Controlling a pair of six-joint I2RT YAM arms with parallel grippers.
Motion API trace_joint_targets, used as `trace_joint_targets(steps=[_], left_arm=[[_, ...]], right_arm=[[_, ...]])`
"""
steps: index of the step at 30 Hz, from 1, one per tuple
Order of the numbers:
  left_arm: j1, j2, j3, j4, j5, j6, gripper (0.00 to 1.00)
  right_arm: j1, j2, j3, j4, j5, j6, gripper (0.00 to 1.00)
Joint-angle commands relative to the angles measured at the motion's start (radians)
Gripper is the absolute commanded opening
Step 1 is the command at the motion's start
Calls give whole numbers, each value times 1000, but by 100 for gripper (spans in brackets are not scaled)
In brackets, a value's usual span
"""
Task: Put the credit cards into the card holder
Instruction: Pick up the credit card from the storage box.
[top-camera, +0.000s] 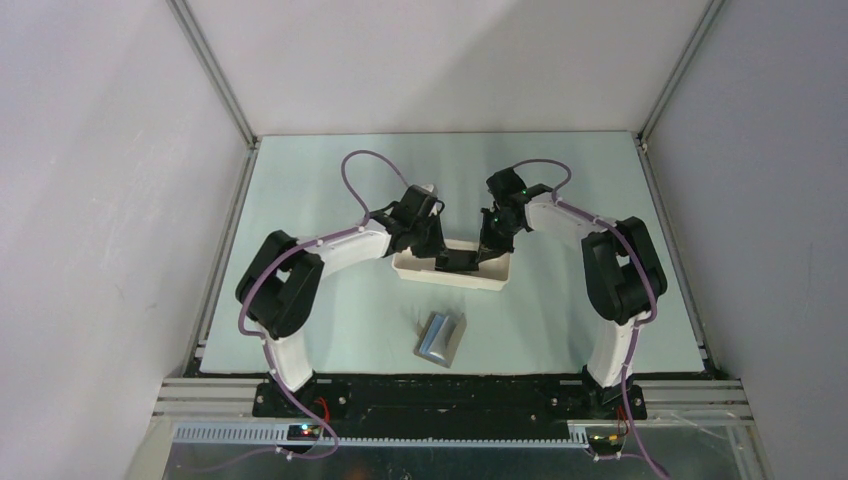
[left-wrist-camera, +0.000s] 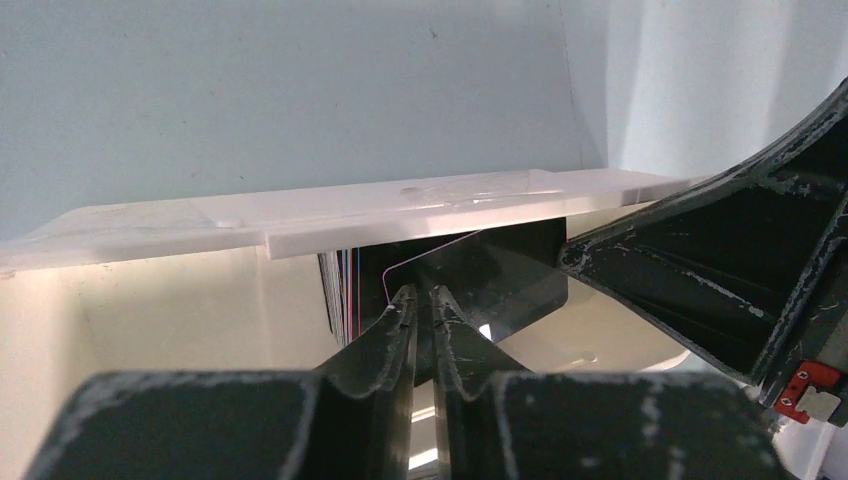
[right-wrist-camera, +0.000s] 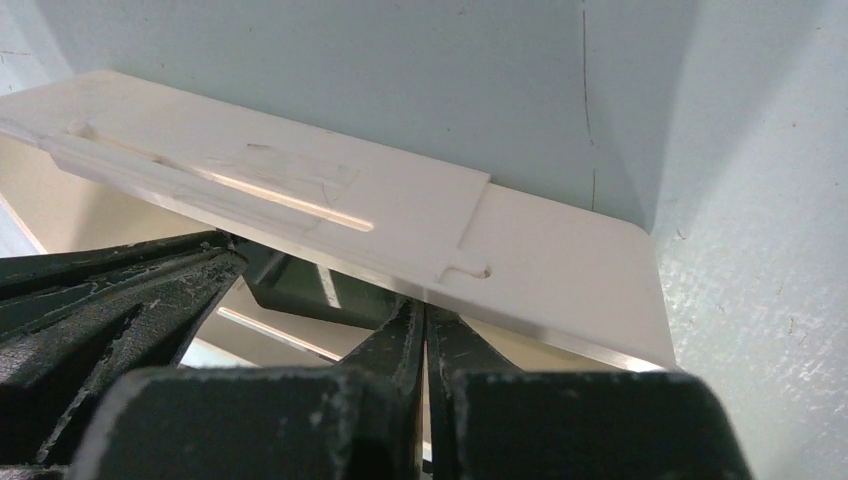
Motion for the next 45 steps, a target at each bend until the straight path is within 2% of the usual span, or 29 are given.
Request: trace_joint_targets(steps=[1, 14, 18, 22, 35, 39, 45], left_arm=[[-8, -50, -17, 2, 14, 27, 16], [-8, -52, -31, -5, -2, 39, 20], [-8, -30, -20, -5, 11, 37, 21], [-7, -20, -17, -5, 9, 35, 24], [-13, 13, 7, -2, 67, 13, 24], [-11, -11, 4, 18, 94, 16, 25], [-1, -113, -45, 20, 15, 28, 41]], right_arm=[[3, 3, 3, 5, 23, -5, 0], [-12, -37, 3, -10, 33, -11, 0], [-18, -48, 3, -15, 33, -13, 27], [-19, -52, 3, -18, 28, -15, 41], [-12, -60, -3, 15, -21, -14, 43], [-11, -65, -3, 14, -20, -19, 50], [15, -86, -2, 7, 43, -27, 67]])
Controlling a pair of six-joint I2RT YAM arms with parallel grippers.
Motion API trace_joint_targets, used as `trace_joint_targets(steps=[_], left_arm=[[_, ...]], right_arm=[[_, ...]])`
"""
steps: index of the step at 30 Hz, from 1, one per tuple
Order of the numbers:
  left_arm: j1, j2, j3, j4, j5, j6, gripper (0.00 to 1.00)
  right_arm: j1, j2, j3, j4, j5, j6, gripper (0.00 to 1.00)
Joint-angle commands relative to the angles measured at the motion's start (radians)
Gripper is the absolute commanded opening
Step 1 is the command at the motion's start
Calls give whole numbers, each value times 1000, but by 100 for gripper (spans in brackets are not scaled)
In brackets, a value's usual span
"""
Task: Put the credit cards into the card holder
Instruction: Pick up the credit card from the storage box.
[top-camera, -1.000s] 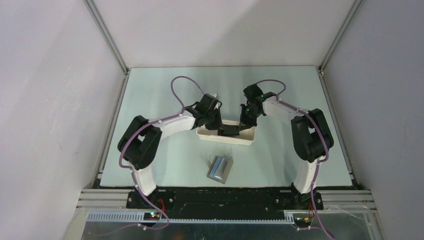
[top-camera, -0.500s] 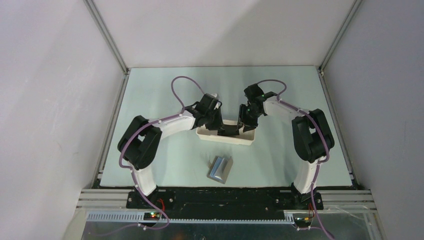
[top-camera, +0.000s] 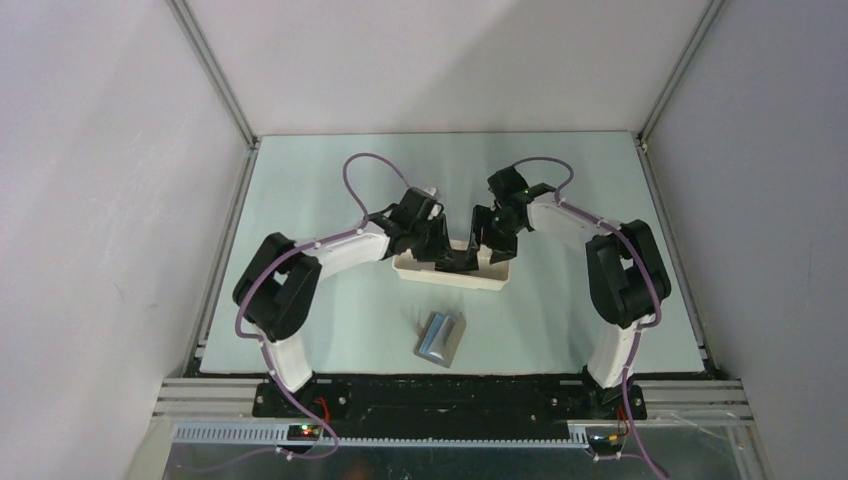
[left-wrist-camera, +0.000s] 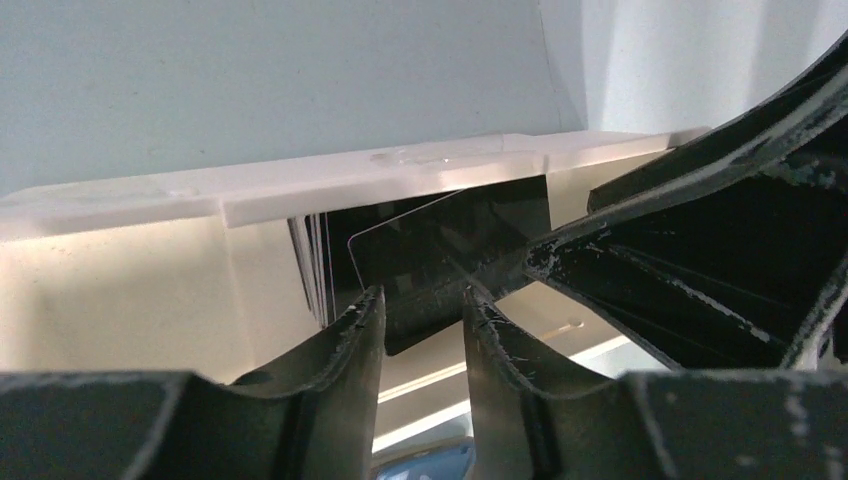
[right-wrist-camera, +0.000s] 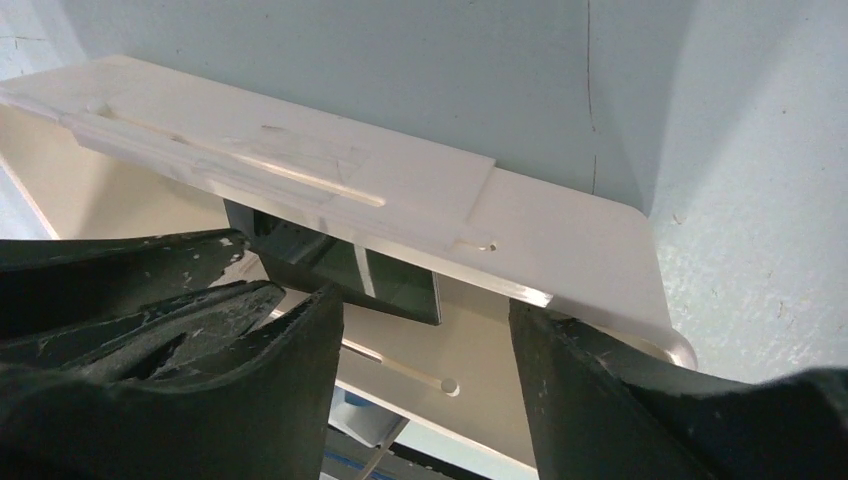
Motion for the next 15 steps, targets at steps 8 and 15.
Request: trace_joint_targets(steps=[8, 15], left_arm=[[38, -236, -112, 2, -193, 9, 50], [84, -363, -191, -39, -337, 14, 56]], right_arm=[[76, -48, 44, -26, 146, -12, 79], [157, 45, 195, -115, 224, -5, 94]])
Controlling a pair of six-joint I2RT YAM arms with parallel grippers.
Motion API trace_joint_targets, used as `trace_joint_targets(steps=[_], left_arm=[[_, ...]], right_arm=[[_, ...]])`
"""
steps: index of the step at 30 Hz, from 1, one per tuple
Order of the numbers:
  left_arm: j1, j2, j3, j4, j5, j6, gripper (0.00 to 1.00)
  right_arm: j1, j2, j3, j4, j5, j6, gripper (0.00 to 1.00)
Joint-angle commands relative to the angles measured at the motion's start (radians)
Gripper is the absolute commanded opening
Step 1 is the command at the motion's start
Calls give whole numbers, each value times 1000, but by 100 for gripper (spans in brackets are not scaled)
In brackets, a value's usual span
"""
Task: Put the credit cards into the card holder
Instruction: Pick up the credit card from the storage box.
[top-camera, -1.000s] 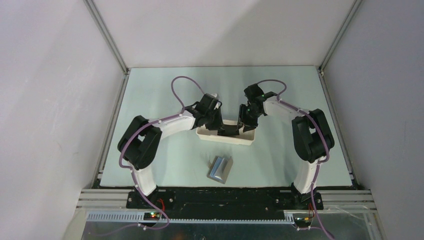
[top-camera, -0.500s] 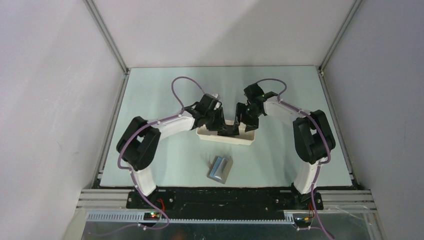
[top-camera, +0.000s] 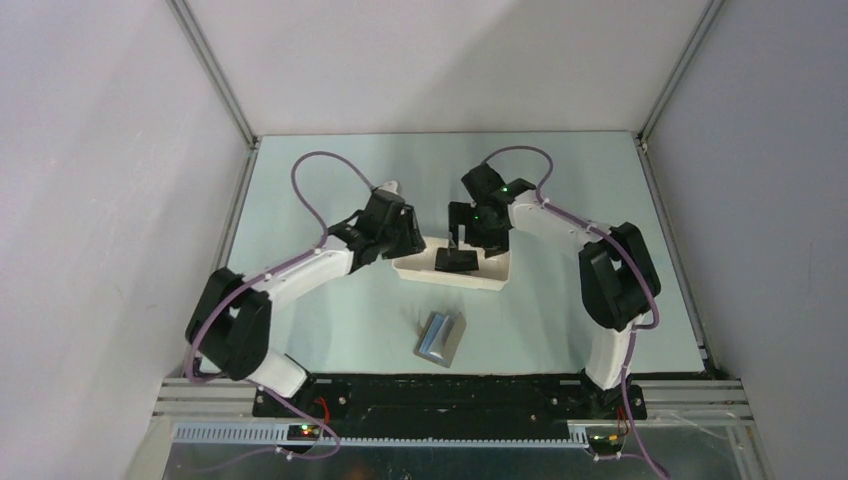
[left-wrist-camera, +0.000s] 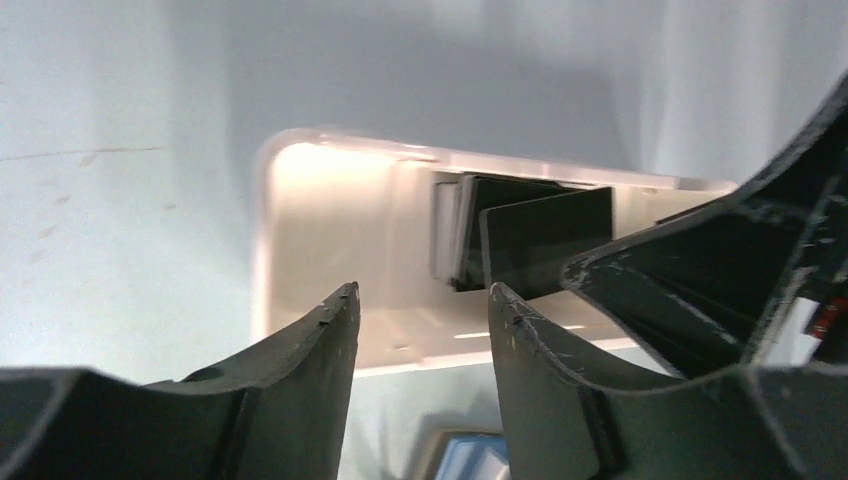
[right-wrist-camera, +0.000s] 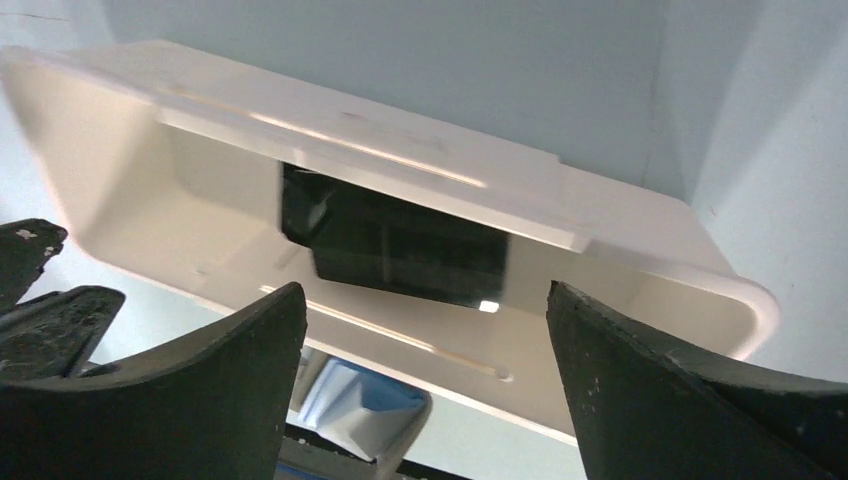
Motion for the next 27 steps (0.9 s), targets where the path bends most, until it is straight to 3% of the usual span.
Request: trace_joint_targets(steps=[1, 4, 15, 27], left_arm=[[32, -126, -53, -33, -139, 15, 58], [58, -177, -89, -40, -169, 26, 61], [97, -252, -154, -51, -155, 50, 70], [97, -225, -177, -49, -131, 47, 70]], right_arm=[[49, 58, 137, -52, 69, 1, 94], [72, 99, 179, -75, 78, 6, 99], [124, 185, 306, -224, 253, 22, 99], [128, 232, 316, -220, 195, 40, 99]])
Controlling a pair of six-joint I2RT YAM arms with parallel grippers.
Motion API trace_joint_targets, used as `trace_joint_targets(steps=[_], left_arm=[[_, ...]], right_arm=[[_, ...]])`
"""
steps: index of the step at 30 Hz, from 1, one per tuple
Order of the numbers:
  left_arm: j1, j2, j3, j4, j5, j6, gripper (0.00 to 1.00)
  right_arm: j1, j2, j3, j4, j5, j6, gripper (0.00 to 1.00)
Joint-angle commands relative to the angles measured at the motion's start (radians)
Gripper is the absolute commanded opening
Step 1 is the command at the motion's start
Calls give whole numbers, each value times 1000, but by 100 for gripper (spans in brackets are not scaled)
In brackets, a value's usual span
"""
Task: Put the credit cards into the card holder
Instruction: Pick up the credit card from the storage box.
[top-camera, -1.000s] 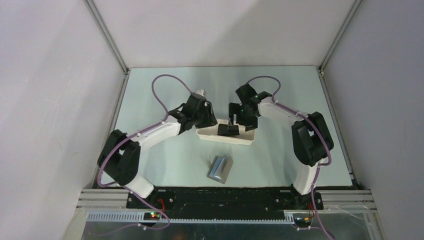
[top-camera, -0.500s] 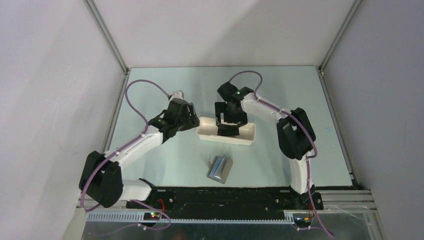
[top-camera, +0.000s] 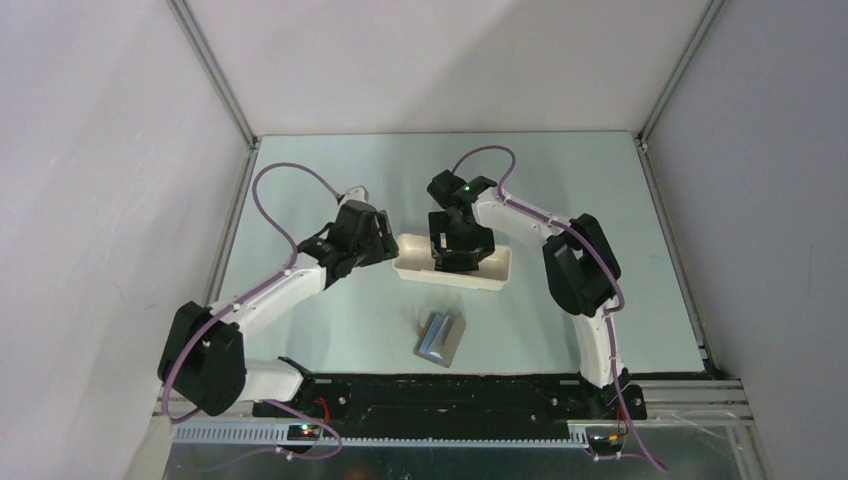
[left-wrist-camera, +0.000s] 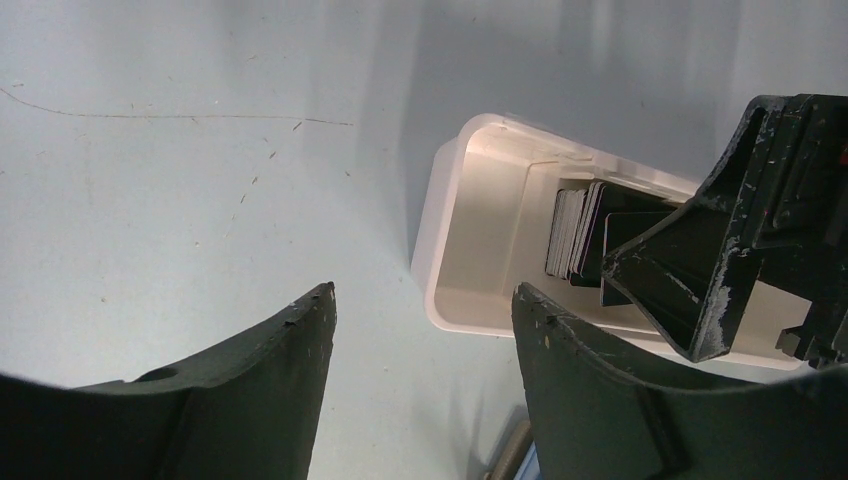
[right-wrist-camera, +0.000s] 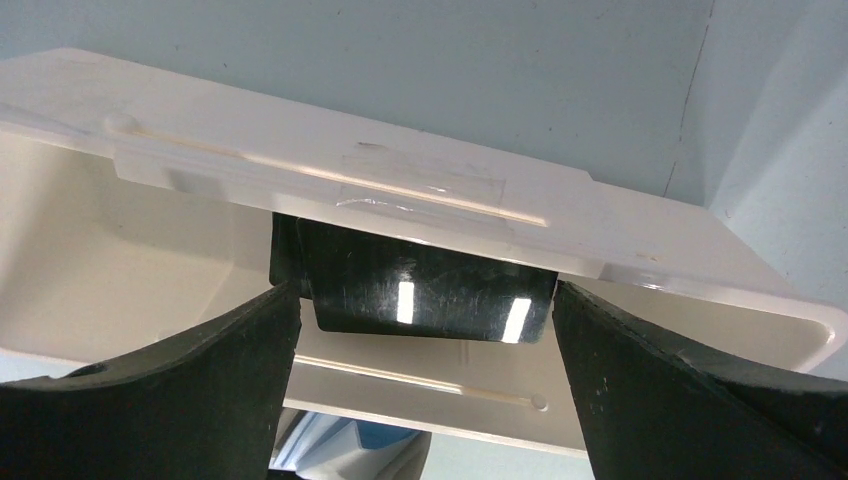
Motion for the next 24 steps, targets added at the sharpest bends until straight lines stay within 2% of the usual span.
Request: trace_joint_targets(steps=[1, 8, 24], left_arm=[[4, 6, -11, 11, 1, 20, 70], [4, 23, -11, 10, 14, 18, 70], [3, 83, 1, 12, 44, 17, 70]], right_arm=[[-1, 15, 34, -6, -19, 20, 99], [-8, 8, 33, 7, -40, 26, 99], [22, 68, 94, -44, 37, 18, 99]])
